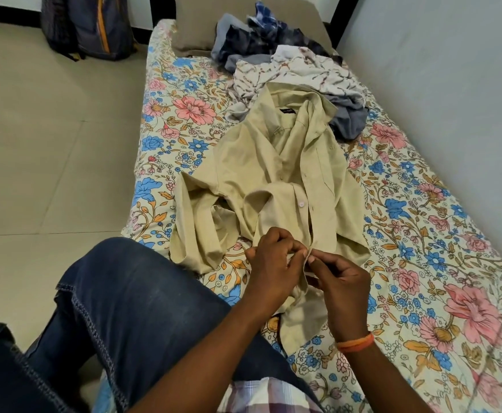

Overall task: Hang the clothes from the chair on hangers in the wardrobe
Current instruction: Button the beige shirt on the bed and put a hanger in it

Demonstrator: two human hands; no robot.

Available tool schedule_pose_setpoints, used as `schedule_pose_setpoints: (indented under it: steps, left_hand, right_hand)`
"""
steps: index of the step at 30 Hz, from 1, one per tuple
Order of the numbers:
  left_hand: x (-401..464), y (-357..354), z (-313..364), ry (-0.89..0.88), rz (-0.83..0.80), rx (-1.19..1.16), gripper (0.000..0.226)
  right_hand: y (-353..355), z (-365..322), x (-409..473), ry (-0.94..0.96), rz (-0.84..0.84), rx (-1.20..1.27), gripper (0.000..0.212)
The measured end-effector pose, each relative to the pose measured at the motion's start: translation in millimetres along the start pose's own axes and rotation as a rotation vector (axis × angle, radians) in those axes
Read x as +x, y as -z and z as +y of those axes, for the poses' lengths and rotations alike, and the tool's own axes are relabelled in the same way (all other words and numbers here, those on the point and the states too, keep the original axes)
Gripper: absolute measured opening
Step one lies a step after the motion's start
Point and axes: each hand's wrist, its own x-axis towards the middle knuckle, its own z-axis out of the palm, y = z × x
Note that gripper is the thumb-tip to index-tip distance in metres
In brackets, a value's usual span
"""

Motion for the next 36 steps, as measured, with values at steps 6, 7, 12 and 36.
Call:
schedule_pose_setpoints:
  steps: [6, 7, 12, 36]
  left_hand:
    - [-0.1, 2.9, 6.2, 0.052, -0.014, -0.049, 0.016]
    - [-0.8, 2.6, 6.1, 0.053, -0.001, -0.063, 0.015]
    - [0.0, 1.8, 4.7, 0.088, 0.023, -0.094, 0.018]
    - [0.7, -3.4, -5.9, -0.035, -0.226, 0.479, 0.02]
  right_hand:
    - [1.8, 2.0, 3.0, 0.003, -0.008, -0.072, 0.01]
    - [1.9, 2.5, 2.5, 0.014, -0.009, -0.086, 0.008]
    - [4.2, 7.0, 1.7, 0.031, -0.022, -0.112, 0.007]
    - [4.5, -0.5, 55.9, -0.138, -0.005, -0.209, 0.005]
